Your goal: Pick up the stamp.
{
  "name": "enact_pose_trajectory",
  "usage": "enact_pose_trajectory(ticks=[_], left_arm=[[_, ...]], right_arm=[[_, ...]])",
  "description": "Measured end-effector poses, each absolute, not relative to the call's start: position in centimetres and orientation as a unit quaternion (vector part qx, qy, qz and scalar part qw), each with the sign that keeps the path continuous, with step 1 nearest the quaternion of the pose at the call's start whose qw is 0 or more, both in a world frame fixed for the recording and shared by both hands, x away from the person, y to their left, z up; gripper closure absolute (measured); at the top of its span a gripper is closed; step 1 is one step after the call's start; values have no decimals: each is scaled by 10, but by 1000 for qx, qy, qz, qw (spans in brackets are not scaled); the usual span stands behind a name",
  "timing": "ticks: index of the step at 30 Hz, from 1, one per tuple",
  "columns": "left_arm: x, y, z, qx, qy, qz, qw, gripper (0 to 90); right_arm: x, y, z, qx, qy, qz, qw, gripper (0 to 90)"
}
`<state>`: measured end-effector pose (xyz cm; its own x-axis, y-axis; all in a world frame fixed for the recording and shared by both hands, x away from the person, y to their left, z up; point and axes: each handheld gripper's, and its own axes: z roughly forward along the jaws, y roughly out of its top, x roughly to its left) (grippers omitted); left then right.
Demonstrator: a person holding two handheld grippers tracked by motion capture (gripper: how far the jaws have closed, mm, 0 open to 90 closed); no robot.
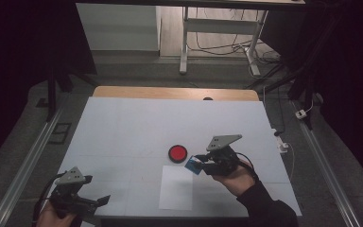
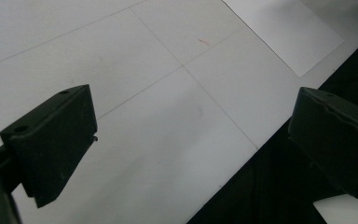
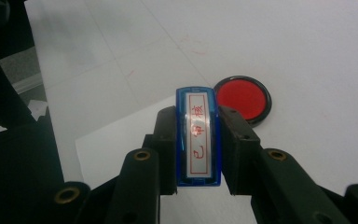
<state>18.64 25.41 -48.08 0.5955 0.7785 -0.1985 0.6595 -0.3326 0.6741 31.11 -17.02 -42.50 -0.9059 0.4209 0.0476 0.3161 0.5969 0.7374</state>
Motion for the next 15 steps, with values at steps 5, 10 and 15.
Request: enact_pose_trajectory(ticks=[5,10,15], left_arm=[[186,254,-481,813,442,80,371,14],[187,254,-481,813,441,79,371,14],[187,254,-481,815,440,79,370,14]], right_arm=[[310,-162,-423,203,891,401,62,699],[309,-157,-423,196,891,406,59,699],[305,-153,-421,186,892,407,59,699]])
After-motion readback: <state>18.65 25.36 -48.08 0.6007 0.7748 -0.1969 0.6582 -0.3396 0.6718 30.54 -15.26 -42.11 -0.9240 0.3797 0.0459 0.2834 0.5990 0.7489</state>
